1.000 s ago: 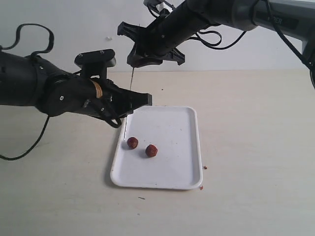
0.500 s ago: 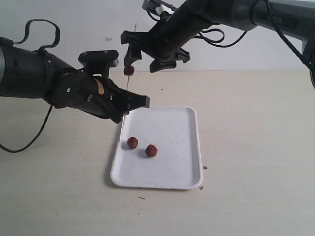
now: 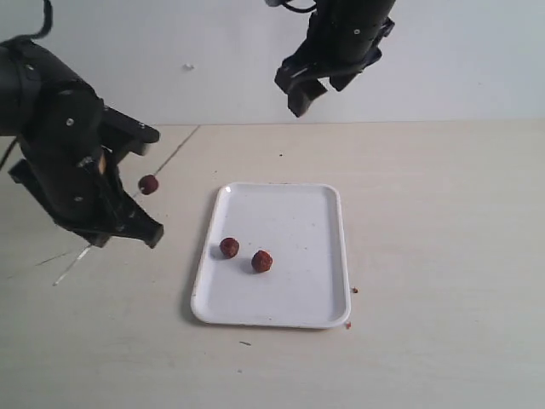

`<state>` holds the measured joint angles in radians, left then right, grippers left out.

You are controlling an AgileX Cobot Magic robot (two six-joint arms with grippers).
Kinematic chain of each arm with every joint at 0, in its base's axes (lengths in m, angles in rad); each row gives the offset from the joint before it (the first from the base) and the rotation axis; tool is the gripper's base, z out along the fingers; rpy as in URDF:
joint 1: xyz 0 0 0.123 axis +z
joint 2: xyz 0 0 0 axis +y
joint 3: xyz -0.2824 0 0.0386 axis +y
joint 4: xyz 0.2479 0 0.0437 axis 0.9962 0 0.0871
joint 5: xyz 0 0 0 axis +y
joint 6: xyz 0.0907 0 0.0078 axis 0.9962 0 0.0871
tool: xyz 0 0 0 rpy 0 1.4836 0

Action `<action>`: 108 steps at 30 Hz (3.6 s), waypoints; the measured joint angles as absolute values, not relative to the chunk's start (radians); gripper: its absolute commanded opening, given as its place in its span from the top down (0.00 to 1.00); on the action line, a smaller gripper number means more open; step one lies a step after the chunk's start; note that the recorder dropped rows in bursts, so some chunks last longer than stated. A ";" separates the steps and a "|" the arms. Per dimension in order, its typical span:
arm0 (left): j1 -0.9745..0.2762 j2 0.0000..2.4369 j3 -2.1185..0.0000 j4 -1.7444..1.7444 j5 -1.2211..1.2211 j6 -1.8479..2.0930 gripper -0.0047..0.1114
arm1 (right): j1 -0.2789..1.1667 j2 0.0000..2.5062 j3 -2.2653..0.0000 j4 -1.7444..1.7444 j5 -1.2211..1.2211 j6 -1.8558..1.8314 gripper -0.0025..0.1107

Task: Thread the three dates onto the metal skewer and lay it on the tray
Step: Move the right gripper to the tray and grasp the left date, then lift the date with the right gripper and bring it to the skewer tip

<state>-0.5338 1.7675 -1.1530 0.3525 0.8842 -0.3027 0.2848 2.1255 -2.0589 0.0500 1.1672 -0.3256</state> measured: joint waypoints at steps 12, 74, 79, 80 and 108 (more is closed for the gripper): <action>-0.519 1.606 -1.008 0.455 1.004 -0.307 0.96 | 0.431 2.152 -1.865 0.242 1.152 -0.559 0.42; -0.519 1.603 -0.914 0.402 0.806 -0.332 0.96 | 0.478 2.230 -1.946 -0.075 1.068 -0.150 0.78; -0.519 1.603 -0.851 0.346 0.666 -0.192 0.96 | 0.335 2.174 -1.946 0.215 1.116 -0.288 0.78; -0.519 1.603 -0.840 0.341 0.644 -0.165 0.96 | 0.304 2.172 -1.946 0.284 1.134 -0.322 0.78; -0.553 1.635 -0.817 0.378 0.153 0.138 0.96 | -0.017 2.207 -1.946 0.848 1.220 -0.629 0.79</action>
